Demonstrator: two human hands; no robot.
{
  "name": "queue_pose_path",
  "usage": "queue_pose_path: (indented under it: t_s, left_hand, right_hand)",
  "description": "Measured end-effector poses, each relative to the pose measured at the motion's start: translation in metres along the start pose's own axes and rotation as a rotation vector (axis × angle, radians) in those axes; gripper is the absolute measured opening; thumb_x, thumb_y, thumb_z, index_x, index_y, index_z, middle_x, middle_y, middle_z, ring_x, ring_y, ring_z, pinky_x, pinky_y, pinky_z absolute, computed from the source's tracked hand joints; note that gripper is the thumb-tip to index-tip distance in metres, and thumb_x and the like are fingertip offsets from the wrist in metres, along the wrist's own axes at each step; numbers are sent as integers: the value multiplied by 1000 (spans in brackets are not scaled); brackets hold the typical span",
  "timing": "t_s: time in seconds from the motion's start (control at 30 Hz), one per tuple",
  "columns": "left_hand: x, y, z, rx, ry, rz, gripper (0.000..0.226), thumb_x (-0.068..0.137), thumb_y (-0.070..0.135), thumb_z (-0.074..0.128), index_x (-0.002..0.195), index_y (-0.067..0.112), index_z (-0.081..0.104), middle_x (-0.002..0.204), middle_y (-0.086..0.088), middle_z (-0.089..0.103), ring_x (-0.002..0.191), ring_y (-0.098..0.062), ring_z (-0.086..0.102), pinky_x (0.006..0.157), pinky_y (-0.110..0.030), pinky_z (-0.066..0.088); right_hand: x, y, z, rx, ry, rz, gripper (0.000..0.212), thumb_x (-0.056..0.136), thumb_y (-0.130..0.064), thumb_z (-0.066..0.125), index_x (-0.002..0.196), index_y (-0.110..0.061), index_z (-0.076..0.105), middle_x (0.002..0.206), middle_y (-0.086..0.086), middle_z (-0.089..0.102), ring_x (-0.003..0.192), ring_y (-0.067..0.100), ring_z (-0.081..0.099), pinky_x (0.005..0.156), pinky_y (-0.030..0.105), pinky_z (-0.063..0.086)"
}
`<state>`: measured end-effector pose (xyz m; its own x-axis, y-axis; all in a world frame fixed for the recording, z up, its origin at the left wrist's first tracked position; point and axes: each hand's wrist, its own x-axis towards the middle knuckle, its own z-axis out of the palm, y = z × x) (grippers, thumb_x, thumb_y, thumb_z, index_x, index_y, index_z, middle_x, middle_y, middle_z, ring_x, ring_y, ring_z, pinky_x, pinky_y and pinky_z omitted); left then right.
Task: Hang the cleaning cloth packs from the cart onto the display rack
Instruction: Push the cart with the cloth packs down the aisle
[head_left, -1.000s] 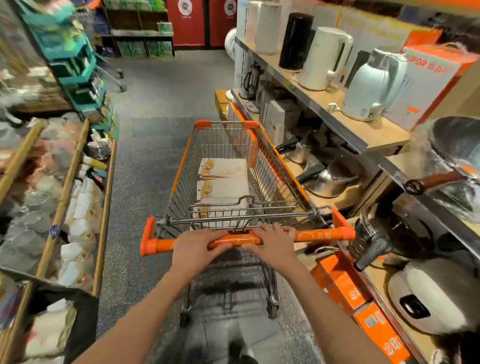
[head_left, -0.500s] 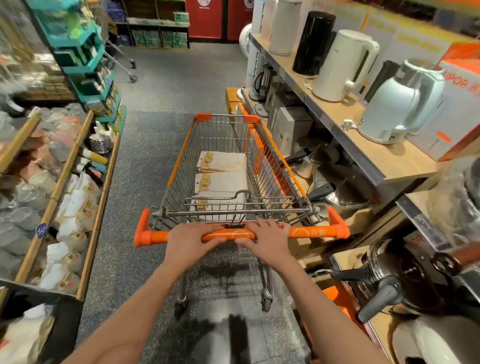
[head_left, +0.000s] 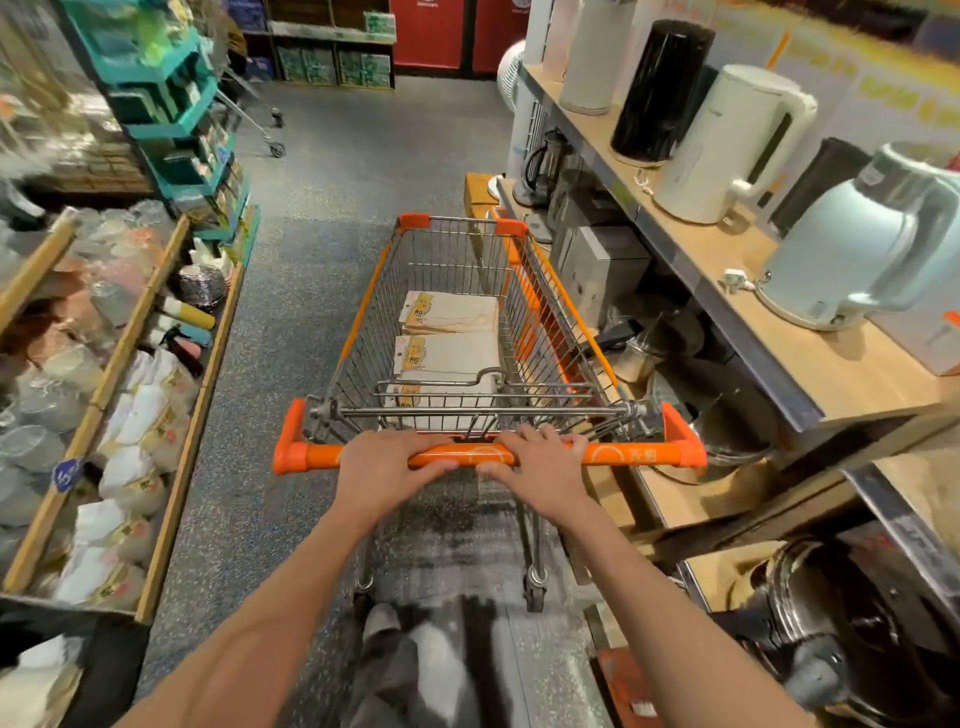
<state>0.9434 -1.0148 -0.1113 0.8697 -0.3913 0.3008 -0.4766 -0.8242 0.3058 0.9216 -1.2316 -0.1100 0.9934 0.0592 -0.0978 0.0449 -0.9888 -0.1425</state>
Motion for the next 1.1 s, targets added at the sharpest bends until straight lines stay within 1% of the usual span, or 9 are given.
queue_pose_path:
  t_s: [0.1,0.17,0.3,0.6,0.73,0.87,0.97,1.03,1.1]
  left_hand:
    - [25,-11,6,4,-36,-8,65,78,81,24,112,45,66,91,18,72,82,-5,66,68,-23,44]
    - [42,-20,11,2,-43,-4,63,80,82,28,114,45,66,95,19,72,86,-4,66,72,-24,47]
    - [81,-37,17,33,-76,6,68,77,80,19,117,45,63,102,19,71,91,-4,65,76,-24,47]
    - [154,-80,32,42,-106,-20,53,82,75,38,121,47,60,109,17,69,101,-6,63,87,-28,47]
    - [185,-99,37,39,-104,-17,53,83,73,38,121,45,60,105,15,70,97,-8,64,82,-31,50]
    - [214,-113,44,93,-106,0,53,84,74,35,123,46,58,102,16,70,92,-7,64,74,-26,49]
    - [237,-124,46,88,-62,2,48,84,71,43,118,45,63,95,16,72,85,-7,66,66,-23,42]
    - [252,-130,48,83,-64,12,49,84,72,42,119,46,63,94,16,72,84,-7,66,67,-24,42]
    - [267,-138,50,60,-64,17,50,83,73,40,120,46,62,96,17,72,85,-6,66,69,-23,42]
  right_hand:
    - [27,3,-5,-4,-37,18,60,83,-75,28,123,-37,51,129,-8,50,122,20,39,95,48,18]
    - [45,6,-9,-5,-33,17,60,83,-75,29,121,-35,52,127,-8,51,121,19,40,94,45,16]
    - [84,11,-17,-14,-38,14,61,82,-76,27,121,-35,51,127,-8,50,119,18,40,92,43,19]
    - [170,10,-37,-16,-127,40,60,84,-73,31,126,-35,49,132,-8,49,122,18,39,96,45,22]
    - [205,11,-44,1,-149,37,58,84,-73,32,123,-35,51,130,-8,49,121,19,40,98,46,23]
    - [239,13,-46,-29,-133,38,58,82,-75,31,123,-37,51,130,-9,50,119,18,41,93,44,22]
    - [266,17,-49,-37,-135,50,74,75,-82,19,126,-38,49,131,-8,49,118,18,40,92,44,23]
    - [282,19,-50,-35,-110,41,97,58,-89,1,126,-39,48,129,-8,49,117,19,41,92,44,24]
    - [299,22,-49,-36,-91,39,103,54,-91,-4,126,-39,48,126,-7,50,115,19,42,91,44,23]
